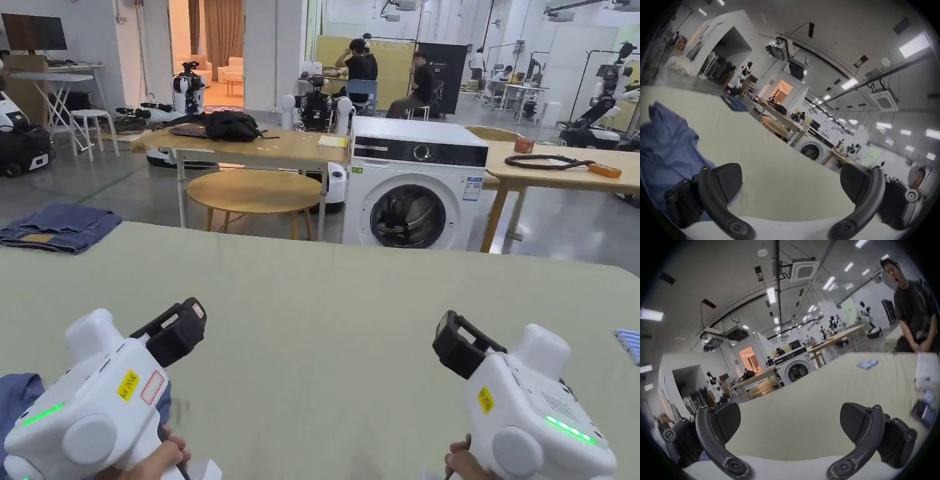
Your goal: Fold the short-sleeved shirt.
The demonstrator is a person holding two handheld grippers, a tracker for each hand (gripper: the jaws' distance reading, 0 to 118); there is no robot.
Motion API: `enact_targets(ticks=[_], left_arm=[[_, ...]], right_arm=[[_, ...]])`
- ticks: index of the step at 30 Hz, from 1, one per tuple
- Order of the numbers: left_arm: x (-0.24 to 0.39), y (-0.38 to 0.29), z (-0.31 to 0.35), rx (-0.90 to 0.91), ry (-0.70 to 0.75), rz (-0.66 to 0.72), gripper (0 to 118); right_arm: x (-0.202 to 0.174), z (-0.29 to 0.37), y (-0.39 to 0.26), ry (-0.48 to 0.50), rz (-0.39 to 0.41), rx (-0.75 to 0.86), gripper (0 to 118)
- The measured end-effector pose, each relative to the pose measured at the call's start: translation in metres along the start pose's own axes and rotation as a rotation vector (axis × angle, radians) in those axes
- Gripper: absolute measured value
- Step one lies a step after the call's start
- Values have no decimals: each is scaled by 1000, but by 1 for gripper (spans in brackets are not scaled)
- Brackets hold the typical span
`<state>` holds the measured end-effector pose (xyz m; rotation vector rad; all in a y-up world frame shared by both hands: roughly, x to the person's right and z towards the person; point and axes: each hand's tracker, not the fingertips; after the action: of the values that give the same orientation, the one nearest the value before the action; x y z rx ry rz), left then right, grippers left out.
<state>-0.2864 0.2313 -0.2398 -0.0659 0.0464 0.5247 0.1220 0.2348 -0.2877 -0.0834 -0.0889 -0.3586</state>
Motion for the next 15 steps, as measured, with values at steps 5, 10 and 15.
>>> enact_targets(ticks=[5,10,15], left_arm=[[67,-26,-15,-2,190,-1077,117],[68,-70,-17,87,206,-1773,117],[63,-67,-16,56,180,-1644,117]], right_arm=[[-55,0,-30,34,1109,174,118],[-53,-3,-80,-24,1873,454,118],[-56,0,-71,20,1660,300,118]])
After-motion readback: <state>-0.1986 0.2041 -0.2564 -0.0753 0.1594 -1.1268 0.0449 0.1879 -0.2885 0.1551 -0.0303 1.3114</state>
